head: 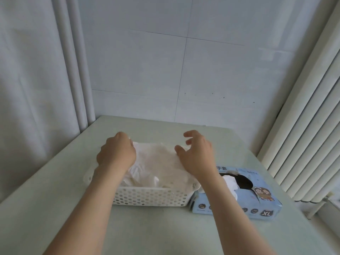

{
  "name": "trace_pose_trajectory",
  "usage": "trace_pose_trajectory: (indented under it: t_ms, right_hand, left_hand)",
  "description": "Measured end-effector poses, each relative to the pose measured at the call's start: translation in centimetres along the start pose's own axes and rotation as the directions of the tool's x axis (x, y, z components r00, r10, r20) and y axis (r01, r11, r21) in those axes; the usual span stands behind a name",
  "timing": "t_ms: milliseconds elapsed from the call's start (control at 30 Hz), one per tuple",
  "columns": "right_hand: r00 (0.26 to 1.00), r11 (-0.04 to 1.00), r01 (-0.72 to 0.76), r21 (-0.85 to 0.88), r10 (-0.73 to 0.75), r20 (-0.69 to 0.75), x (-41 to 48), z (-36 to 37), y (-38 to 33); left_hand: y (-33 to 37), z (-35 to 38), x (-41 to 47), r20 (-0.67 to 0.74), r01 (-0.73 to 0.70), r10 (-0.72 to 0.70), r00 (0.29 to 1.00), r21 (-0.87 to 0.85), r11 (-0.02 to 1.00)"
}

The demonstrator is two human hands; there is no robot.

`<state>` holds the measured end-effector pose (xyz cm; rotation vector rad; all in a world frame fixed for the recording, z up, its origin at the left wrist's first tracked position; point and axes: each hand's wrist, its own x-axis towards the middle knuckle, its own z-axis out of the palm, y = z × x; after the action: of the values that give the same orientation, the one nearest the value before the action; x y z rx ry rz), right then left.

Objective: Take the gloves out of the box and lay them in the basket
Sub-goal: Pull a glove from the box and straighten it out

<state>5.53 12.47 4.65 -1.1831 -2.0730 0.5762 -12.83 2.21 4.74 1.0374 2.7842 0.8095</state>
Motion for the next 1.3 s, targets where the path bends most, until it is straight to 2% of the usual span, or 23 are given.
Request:
trace_pose_trajectory:
  t_ms: [67,133,200,267,300,367,433,533,667,733,800,900,1000,1100,1300]
  right_hand:
    - [0.995,0.988,0.097,-0.120,-0.100,-0.014,-0.2,-0.3,-0.2]
    - [0.982,0.971,0.187,-0.150,-0.182,0.048,-0.4,-1.3,-0.6]
    - [0.952,0.960,0.239,-0.144,-0.202,0.232,-0.8,-2.7,-0.9]
    - [0.888,0.948,0.266,-0.174,-0.171,0.426,-1.1,-3.8,-1.1]
    - [0.860,0.939,0.280,-0.201,-0.152,0.487,-1.2,-3.8,-1.1]
    - [0.840,0.912,0.304,-0.274,-0.121,0.528,-1.3,-3.3,-0.9]
    - [0.836,0.885,0.315,-0.343,-0.087,0.542,-1.5,-2.5,-0.5]
    - [0.822,0.897,0.296,-0.328,-0.065,0.566,-1.5,-2.4,-0.2]
    - [0.890,0.968,0.211,-0.133,-0.135,0.435,-1.0,-4.4,0.1]
    - [0.918,0.979,0.173,-0.107,-0.121,0.377,-0.8,-6.0,0.7]
    - [0.916,0.981,0.144,-0.131,-0.082,0.393,-0.8,-7.8,1.6]
    - [0.851,0.966,0.117,-0.232,0.023,0.524,-1.3,-9.8,2.4]
    - [0.812,0.945,0.125,-0.302,0.077,0.578,-1.9,-10.3,2.5]
    - [0.831,0.931,0.142,-0.338,0.074,0.552,-1.8,-10.1,2.6]
    - [0.898,0.911,0.201,-0.360,-0.024,0.439,-1.2,-10.3,3.3]
  left_hand:
    - [0.5,0.2,-0.5,-0.002,-0.017,0.018,1.000,0.130,0.991]
    - [0.4,0.6,-0.3,-0.025,-0.138,0.148,0.989,0.230,0.963]
    - [0.3,0.5,0.0,0.066,-0.336,0.330,0.942,0.122,0.934]
    - [0.6,0.1,-0.5,0.254,-0.441,0.438,0.863,-0.048,0.896]
    - [0.9,-0.1,-0.9,0.356,-0.442,0.444,0.822,-0.091,0.892]
    - [1.4,0.1,-1.5,0.515,-0.426,0.398,0.759,-0.070,0.902]
    - [1.7,0.8,-2.0,0.575,-0.425,0.351,0.739,-0.007,0.905]
    - [2.0,1.5,-2.2,0.583,-0.429,0.318,0.748,0.058,0.902]
    - [2.6,1.8,-2.7,0.531,-0.427,0.322,0.784,0.085,0.900]
    - [3.0,1.6,-3.0,0.490,-0.445,0.335,0.805,0.124,0.887]
    - [3.5,1.2,-3.3,0.422,-0.489,0.401,0.813,0.121,0.864]
    - [4.4,1.1,-3.8,0.304,-0.564,0.553,0.776,-0.059,0.824]
    - [5.4,1.8,-4.6,0.229,-0.599,0.631,0.741,-0.199,0.775]
    - [6.1,3.2,-5.3,0.254,-0.623,0.645,0.721,-0.170,0.764]
    - [6.1,4.7,-5.4,0.388,-0.609,0.572,0.723,-0.033,0.792]
